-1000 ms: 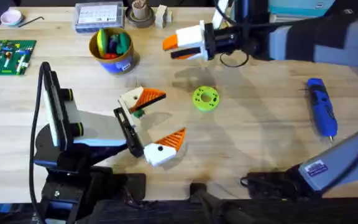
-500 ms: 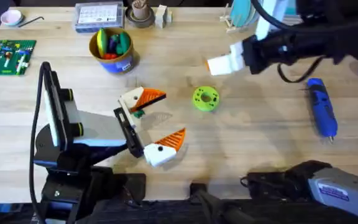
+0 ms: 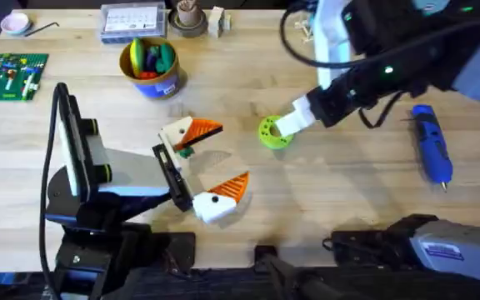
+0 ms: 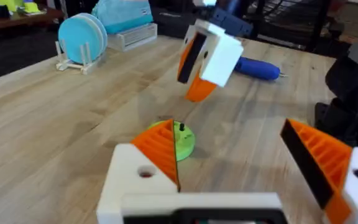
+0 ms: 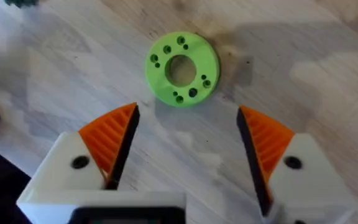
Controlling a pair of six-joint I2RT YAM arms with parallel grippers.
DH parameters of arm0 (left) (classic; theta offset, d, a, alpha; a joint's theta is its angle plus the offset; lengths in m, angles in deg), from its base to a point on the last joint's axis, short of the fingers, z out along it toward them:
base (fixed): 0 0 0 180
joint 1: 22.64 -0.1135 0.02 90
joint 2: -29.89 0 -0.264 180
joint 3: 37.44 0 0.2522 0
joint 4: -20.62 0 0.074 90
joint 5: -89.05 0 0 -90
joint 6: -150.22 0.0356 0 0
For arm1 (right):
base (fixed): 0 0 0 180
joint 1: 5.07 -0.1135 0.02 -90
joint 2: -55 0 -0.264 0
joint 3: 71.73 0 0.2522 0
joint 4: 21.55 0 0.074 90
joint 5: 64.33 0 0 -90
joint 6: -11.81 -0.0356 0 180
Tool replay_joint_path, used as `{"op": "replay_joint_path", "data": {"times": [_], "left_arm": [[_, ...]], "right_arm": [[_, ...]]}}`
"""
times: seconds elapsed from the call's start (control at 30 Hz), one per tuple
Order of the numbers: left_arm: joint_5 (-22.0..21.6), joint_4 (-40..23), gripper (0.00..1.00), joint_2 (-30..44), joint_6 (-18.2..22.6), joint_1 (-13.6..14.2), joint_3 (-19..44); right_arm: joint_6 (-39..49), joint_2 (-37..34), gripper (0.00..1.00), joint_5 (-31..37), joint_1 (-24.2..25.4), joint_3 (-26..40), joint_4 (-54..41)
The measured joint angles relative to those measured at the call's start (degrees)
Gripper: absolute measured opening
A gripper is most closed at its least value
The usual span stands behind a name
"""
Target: Pick up the gripper from the table and insert it into the empty holder that is missing its gripper. Then pick up a screw, insert it into the mounting hole, and use the screwdriver to tighten it. Finally, clean up the table by picking up the vegetable and placing it into the bucket.
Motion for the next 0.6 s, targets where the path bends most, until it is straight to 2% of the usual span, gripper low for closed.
{"op": "replay_joint_path", "data": {"times": [0.13, 0.23, 0.33, 0.53, 0.6], "left_arm": [[0.0, -0.01, 0.993, 0.02, 0.0, 0.0, 0.0], [0.0, 0.01, 0.993, 0.0, 0.0, 0.0, 0.0], [0.0, 0.01, 0.993, 0.0, 0.0, 0.0, 0.0], [0.0, 0.0, 0.993, 0.01, 0.01, 0.0, 0.0], [0.02, 0.02, 0.993, 0.0, 0.0, 0.0, 0.0]], "right_arm": [[0.2, -4.79, 0.969, 3.2, -3.18, -0.02, 0.08], [0.34, -8.79, 0.85, 4.51, -4.61, -0.02, 0.08], [0.37, -11.38, 0.774, 5.18, -5.17, -0.08, 0.16], [0.38, -11.91, 0.635, 5.66, -5.26, -0.17, 0.97], [0.35, -11.91, 0.623, 5.63, -5.26, -0.17, 1.11]]}}
